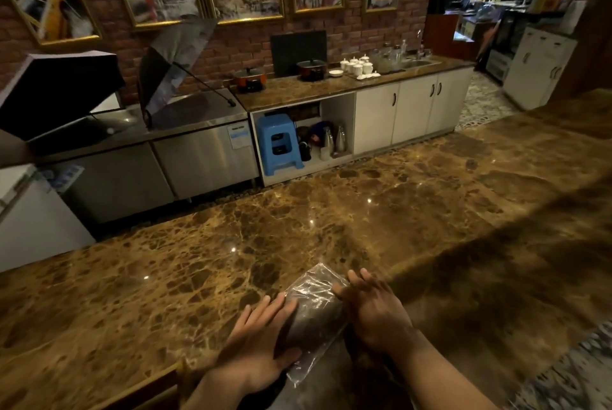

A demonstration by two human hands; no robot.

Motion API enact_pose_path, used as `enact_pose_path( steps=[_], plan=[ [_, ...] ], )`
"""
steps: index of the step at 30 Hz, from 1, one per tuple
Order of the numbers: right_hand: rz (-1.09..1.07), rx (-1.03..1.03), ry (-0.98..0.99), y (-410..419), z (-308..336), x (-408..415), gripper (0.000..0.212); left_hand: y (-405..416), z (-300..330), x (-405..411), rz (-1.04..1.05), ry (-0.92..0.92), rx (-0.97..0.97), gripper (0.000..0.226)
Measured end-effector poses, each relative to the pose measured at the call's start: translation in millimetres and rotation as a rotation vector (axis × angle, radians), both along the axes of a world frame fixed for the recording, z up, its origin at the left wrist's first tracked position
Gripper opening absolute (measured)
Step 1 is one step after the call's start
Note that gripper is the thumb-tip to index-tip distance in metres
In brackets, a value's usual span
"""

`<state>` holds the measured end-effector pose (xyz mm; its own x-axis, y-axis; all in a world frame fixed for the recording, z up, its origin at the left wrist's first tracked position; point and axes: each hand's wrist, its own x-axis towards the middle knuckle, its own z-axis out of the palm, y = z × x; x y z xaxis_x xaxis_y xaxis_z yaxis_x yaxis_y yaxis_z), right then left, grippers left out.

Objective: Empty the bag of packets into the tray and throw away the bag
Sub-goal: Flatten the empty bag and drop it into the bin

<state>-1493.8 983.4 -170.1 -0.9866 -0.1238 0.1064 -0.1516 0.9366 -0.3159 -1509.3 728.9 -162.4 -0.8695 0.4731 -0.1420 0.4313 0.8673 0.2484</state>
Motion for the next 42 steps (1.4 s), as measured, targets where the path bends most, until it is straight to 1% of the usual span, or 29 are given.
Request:
enact_pose_path(
  steps=[2,4,5,7,9,11,13,15,18,20,24,25,26,28,30,32,33,36,38,40,42],
  plan=[
    [-0.032,0.053,-0.055,2,-3,0,0.029,-7,-4,-1,-0.014,0.001,-0.027,0.082],
    [-0.060,0.088,-0.035,-2,5,-1,0.029,-9,-6,1,-0.005,0.014,-0.046,0.081],
    [-0.091,0.079,-0.048,-4,8,-3,0.028,-9,-6,1,0.025,0.024,-0.046,0.082],
    [-0.112,0.052,-0.106,-9,20,-6,0.028,-8,-6,2,0.138,0.027,-0.031,0.093],
    [-0.164,-0.054,-0.134,-14,28,-7,0.025,-8,-3,0,0.203,0.010,-0.010,0.102],
    [-0.193,-0.176,-0.155,-18,31,-7,0.022,-11,2,0,0.195,0.024,0.005,0.103],
    [-0.215,-0.289,-0.160,-21,31,-9,0.025,-13,8,1,0.182,0.047,0.027,0.100],
    [-0.264,-0.406,-0.151,-26,35,-10,0.031,-11,16,2,0.210,0.086,0.077,0.092],
    [-0.376,-0.592,-0.126,-35,46,-13,0.031,-4,32,5,0.188,0.140,0.180,0.080],
    [-0.436,-0.695,-0.109,-41,53,-17,0.029,1,40,10,0.167,0.127,0.217,0.084],
    [-0.509,-0.902,-0.139,-50,72,-25,0.012,1,50,14,0.281,0.032,0.253,0.102],
    [-0.516,-0.940,-0.141,-52,76,-27,0.010,-1,51,16,0.291,0.016,0.236,0.102],
    [-0.518,-0.976,-0.136,-53,82,-27,0.009,-4,51,18,0.302,0.007,0.222,0.096],
    [-0.508,-1.053,-0.107,-59,96,-28,0.011,-11,51,22,0.359,0.025,0.254,0.072],
    [-0.489,-1.123,-0.110,-65,108,-27,0.014,-14,55,23,0.469,0.010,0.367,0.047],
    [-0.459,-1.159,-0.119,-76,123,-26,0.017,-18,63,21,0.609,-0.024,0.503,0.033],
    [-0.439,-1.176,-0.129,-82,128,-26,0.018,-21,67,19,0.681,-0.073,0.587,0.032],
    [-0.394,-1.286,-0.164,-102,146,-23,0.022,-37,83,17,0.888,-0.242,0.919,0.043],
    [-0.368,-1.361,-0.185,-117,157,-19,0.022,-53,96,20,0.970,-0.285,1.060,0.044],
    [-0.339,-1.434,-0.191,-130,168,-14,0.020,-66,107,22,1.042,-0.325,1.216,0.041],
    [-0.298,-1.490,-0.201,-145,179,-6,0.018,-79,121,28,1.108,-0.417,1.379,0.032]
  ],
)
